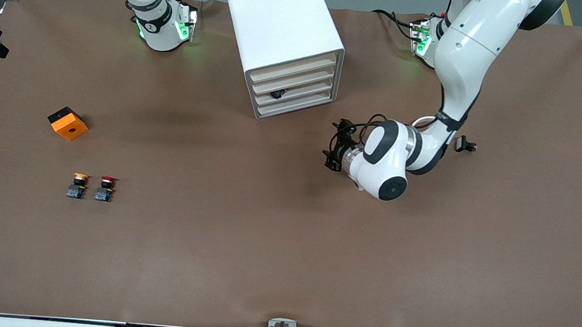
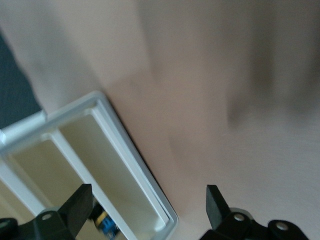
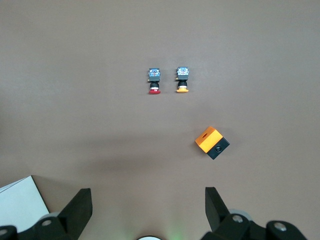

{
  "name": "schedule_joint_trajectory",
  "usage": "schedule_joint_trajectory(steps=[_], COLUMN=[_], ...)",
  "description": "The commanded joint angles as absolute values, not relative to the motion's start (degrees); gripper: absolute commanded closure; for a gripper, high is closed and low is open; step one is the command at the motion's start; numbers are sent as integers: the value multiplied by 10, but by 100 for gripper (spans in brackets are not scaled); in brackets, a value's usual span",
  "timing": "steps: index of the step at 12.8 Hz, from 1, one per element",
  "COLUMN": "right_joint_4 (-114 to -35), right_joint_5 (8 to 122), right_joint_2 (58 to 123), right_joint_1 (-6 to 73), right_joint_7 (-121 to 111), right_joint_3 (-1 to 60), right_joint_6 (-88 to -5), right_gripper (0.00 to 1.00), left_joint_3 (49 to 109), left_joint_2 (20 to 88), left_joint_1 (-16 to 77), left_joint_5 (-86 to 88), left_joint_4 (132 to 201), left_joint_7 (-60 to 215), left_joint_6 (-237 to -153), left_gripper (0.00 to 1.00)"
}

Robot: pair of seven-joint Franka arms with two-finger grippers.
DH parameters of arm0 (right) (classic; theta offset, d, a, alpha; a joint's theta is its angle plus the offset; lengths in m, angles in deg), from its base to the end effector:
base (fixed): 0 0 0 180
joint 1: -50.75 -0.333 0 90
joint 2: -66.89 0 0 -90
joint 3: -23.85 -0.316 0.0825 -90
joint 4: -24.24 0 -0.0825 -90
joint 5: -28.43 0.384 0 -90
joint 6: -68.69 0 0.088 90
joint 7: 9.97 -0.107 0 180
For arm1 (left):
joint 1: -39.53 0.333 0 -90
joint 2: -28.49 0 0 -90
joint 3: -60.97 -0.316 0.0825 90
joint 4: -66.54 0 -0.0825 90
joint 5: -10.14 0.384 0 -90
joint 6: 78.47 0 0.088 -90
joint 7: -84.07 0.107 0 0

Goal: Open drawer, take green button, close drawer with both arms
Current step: 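Grasp the drawer handle with the left gripper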

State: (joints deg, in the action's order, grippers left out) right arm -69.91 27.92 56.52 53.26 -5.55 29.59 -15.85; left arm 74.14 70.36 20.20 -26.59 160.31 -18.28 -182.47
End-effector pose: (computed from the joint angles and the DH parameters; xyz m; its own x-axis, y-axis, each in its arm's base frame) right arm 0.4808 -0.0762 0.6760 0.9977 -0.0662 0.0130 -0.0661 -0.9978 -0.0082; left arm 0.5167 -0.3717 0.1882 -0.1730 0.8965 -0.4078 0.7285 -0.1622 -0.6656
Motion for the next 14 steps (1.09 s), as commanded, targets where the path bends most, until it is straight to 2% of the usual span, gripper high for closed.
schedule_joint_trajectory(steps=[1, 4, 7, 8, 9, 12, 14], right_joint_4=[-691, -690, -691, -691, -691, -692, -692], right_joint_5=[285, 284, 283, 282, 279, 279, 279], right_joint_2=[572, 577, 577, 577, 577, 576, 575], right_joint_1=[544, 543, 542, 542, 541, 541, 540], right_joint_7=[-64, -64, -62, -62, -62, -62, -62], right_joint_3=[291, 290, 290, 290, 290, 290, 289], right_joint_6=[-155, -156, -155, -157, -160, -162, -161], right_gripper=[0, 0, 0, 0, 0, 0, 0], left_joint_3=[739, 739, 740, 740, 739, 739, 739], left_joint_2=[745, 776, 791, 792, 796, 811, 819], left_joint_1=[201, 205, 191, 184, 177, 169, 159], left_joint_5=[-347, -427, -456, -471, -481, -497, -496], left_joint_4=[1593, 1593, 1593, 1593, 1593, 1588, 1588], left_joint_7=[-224, -260, -307, -313, -319, -345, -375], left_joint_6=[-1791, -1752, -1750, -1748, -1734, -1698, -1688], left_gripper=[0, 0, 0, 3, 17, 28, 28])
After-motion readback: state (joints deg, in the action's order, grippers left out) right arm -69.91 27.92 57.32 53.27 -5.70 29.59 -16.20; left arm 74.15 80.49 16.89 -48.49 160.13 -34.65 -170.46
